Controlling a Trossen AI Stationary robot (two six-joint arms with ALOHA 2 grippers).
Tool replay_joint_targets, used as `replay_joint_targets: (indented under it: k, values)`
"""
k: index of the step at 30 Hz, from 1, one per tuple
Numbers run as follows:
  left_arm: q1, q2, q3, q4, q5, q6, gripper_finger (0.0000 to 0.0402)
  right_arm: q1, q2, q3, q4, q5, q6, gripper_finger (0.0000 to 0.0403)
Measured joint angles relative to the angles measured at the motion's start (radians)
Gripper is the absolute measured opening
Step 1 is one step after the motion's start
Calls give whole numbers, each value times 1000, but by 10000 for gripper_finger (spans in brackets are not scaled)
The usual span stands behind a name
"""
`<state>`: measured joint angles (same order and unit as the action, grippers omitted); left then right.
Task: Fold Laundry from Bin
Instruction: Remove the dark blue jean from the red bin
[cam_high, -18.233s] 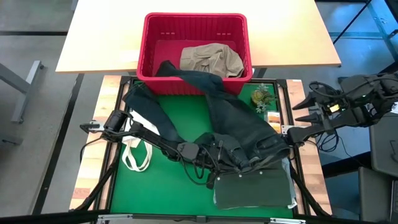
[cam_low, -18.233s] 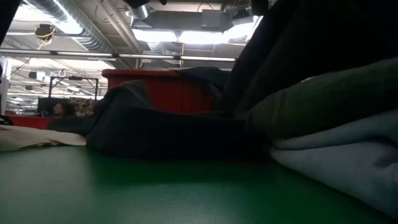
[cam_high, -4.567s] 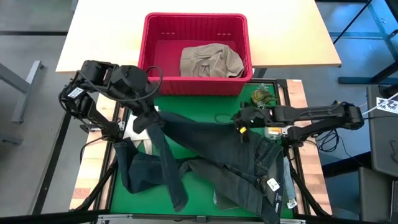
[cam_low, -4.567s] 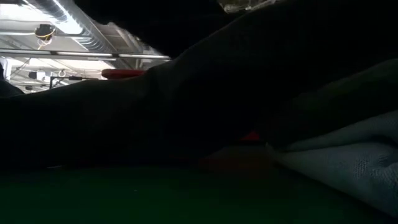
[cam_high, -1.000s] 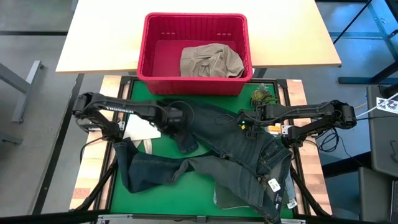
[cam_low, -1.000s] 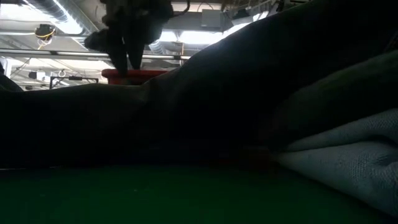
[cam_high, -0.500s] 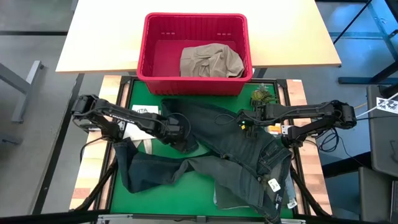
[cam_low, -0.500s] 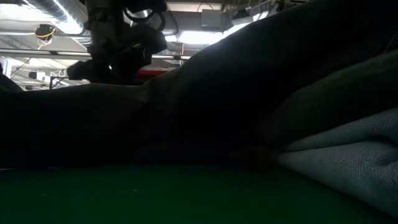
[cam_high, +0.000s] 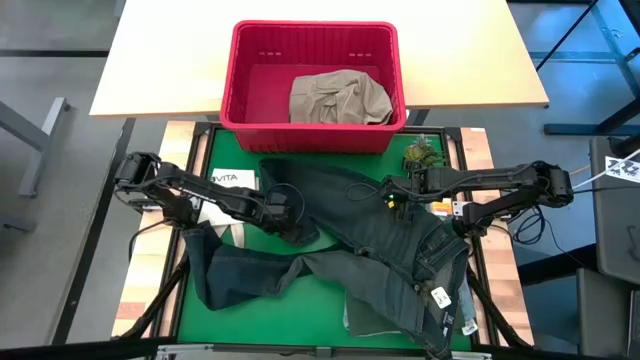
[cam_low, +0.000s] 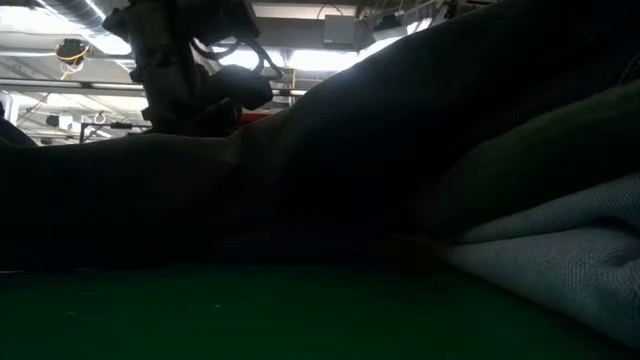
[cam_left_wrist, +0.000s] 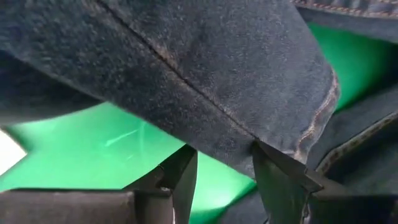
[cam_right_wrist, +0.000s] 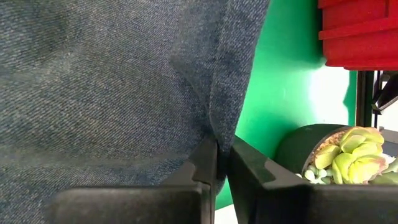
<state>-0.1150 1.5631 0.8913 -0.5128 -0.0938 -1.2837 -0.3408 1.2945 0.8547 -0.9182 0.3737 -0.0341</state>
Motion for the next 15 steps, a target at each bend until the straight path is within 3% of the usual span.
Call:
replay_joint_targets:
  k: [10,15]
  values:
    - [0,0,-51,110,-52,56,144,0,0,0,0,0,0,33]
    - [-15,0,-43,123,-47,89,81,0,0,0,0,0,0,33]
